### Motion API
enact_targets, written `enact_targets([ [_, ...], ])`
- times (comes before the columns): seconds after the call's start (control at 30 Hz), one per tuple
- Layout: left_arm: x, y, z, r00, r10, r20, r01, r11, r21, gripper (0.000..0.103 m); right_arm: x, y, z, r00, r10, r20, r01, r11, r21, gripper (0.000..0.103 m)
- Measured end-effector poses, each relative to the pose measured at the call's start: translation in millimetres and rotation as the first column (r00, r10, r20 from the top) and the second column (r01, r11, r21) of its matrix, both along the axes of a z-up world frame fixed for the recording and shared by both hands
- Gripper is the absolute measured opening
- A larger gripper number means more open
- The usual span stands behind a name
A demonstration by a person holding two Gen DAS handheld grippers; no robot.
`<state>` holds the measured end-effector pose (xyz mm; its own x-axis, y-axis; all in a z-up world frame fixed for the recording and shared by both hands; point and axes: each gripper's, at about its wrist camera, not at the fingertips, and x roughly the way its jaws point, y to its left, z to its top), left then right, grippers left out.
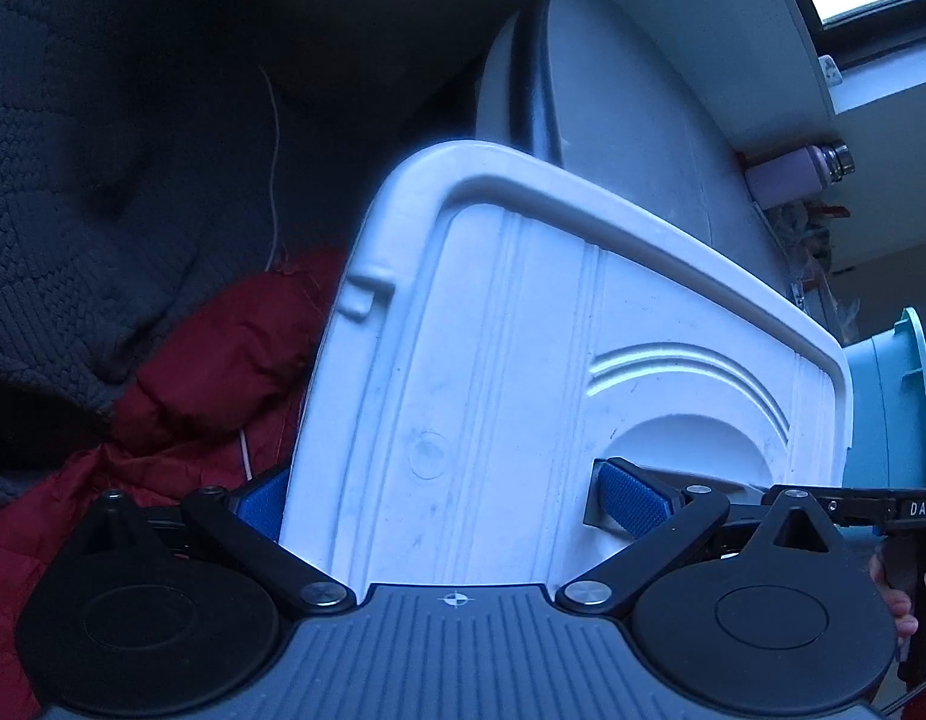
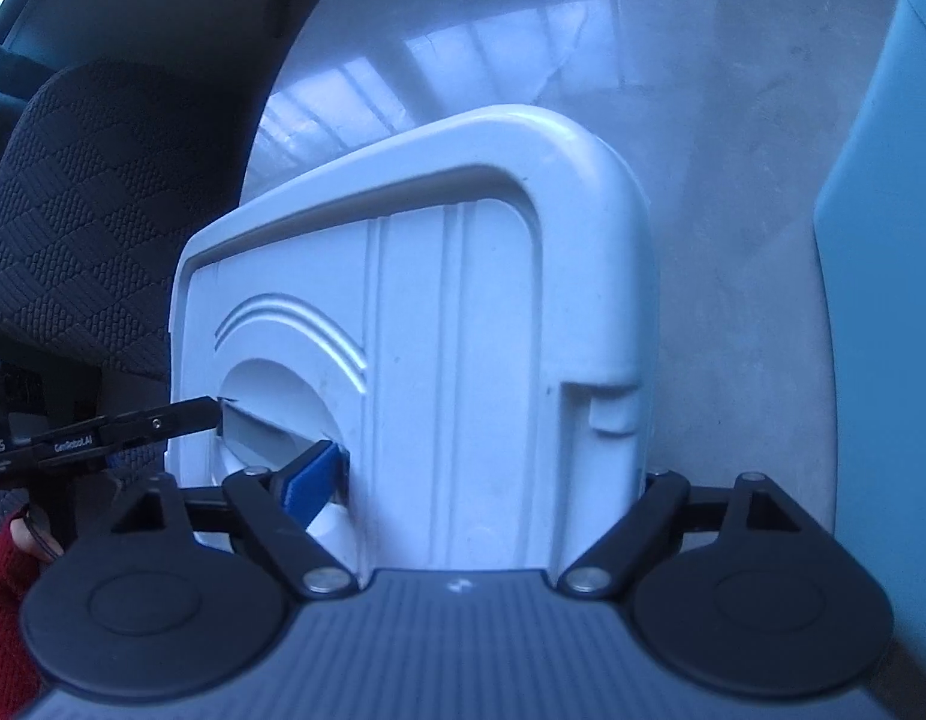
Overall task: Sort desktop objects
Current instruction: 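Hold the white lid upright with the left tool while the right tool grips its handle, then carry the white lid with both tools toward the teal tub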
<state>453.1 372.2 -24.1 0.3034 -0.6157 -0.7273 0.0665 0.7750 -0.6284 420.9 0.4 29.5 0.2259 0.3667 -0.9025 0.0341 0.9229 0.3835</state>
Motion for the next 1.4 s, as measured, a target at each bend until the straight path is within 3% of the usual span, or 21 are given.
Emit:
enact_targets([
  [0.13,-12,4,-6,0.999,-0.014,0.046,0.013,1.0,0.019,0.103,-6,-7,17,0.999,0.007,0.037,-0.007,1.0,0.005,0.085],
  [0.37,-30,13,41,0.994,0.045,0.098,-0.046,0.999,0.017,0.103,-23,-6,60,0.991,0.042,0.129,-0.044,0.999,0.014,0.084],
  [0.6,-61,5,106,0.979,0.017,0.205,-0.033,0.997,0.075,0.102,-63,-22,108,0.975,0.034,0.219,-0.045,0.998,0.043,0.084],
  [1.0,-136,-1,135,0.966,0.046,0.256,-0.077,0.991,0.109,0.103,-115,-26,102,0.964,0.047,0.26,-0.068,0.995,0.069,0.084],
  [1.4,-247,-26,149,0.955,0.11,0.276,-0.16,0.973,0.169,0.103,-192,-65,86,0.956,0.111,0.272,-0.151,0.98,0.13,0.084],
])
